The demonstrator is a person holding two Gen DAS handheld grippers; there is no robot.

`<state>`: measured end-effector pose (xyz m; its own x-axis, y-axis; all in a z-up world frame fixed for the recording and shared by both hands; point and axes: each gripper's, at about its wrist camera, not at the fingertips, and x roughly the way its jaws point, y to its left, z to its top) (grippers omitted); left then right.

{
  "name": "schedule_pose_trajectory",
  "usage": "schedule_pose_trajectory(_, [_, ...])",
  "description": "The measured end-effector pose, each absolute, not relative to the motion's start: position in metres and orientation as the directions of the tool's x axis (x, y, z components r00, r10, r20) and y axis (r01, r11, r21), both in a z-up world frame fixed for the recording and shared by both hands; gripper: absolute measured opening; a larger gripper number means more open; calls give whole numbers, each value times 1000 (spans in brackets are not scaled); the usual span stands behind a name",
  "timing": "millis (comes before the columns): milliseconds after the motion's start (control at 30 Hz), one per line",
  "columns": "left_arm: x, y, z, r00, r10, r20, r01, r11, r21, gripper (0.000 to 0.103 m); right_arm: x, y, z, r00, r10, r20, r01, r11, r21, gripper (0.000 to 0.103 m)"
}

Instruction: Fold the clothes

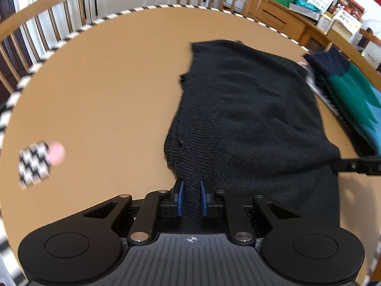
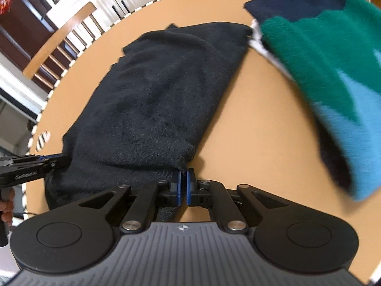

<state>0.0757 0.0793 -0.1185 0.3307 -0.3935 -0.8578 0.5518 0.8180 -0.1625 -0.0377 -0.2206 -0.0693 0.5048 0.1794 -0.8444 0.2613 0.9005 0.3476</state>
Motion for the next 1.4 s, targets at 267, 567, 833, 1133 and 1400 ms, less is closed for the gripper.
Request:
schedule_pose_trajectory(267, [13,55,-120,281,-443,-851,553,800,-234,16,-72,-257,-61,480,65,-875,298,926,232,2])
schedule_pose_trajectory(567, [-12,58,-118,320,-454,-832,539,809,-234,25,-127,-254,-67,499,177,-848,336,863,377,33])
schedule_pose_trajectory(833, [-28,85,-110,338,-485,-807,492,822,-288,32,-170,-239,-79,489,348,-799,352,760,546,38])
schedule_pose_trajectory(1133, [-53,125,-114,269,-512,-816,322,846,-425,39,-179,-225,-79,481,310,-820,289,827,483,8])
schedule_pose_trajectory(1400, [-85,114,-125,171,-586,-792,289,798,-529,43,-192,-253,-71,470,263,-843,331,832,445,6])
